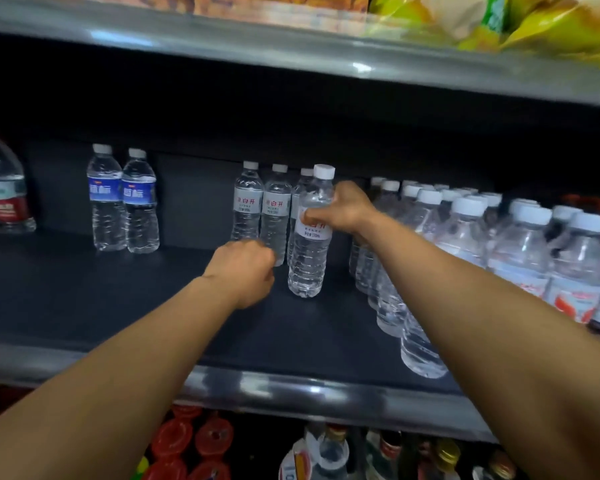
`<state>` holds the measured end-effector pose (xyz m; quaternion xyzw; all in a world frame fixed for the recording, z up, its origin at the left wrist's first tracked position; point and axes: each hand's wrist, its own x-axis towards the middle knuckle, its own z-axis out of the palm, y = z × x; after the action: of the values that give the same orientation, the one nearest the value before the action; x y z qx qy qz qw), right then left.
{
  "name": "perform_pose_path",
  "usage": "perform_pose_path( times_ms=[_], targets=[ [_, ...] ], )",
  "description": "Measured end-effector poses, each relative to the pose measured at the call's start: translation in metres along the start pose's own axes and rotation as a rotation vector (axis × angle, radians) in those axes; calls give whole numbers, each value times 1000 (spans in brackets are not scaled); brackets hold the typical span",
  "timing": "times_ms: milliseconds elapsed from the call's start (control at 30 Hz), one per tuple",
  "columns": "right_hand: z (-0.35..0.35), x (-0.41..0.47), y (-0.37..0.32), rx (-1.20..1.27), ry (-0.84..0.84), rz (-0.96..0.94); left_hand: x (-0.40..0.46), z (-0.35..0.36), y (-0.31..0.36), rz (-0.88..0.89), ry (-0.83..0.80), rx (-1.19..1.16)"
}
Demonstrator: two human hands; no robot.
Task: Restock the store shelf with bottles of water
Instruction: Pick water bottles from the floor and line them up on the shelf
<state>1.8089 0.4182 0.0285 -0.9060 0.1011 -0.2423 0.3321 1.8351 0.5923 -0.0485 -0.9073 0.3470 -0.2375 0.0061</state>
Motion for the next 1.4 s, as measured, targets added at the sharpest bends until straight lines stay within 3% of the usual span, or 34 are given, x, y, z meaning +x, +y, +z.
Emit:
perform_pose_path(
  times_ms=[533,1400],
  targets=[
    [33,89,32,67,-21,98,33,47,-17,27,-27,-44],
    [37,82,38,37,-15,129,21,52,-14,43,-54,-57]
  ],
)
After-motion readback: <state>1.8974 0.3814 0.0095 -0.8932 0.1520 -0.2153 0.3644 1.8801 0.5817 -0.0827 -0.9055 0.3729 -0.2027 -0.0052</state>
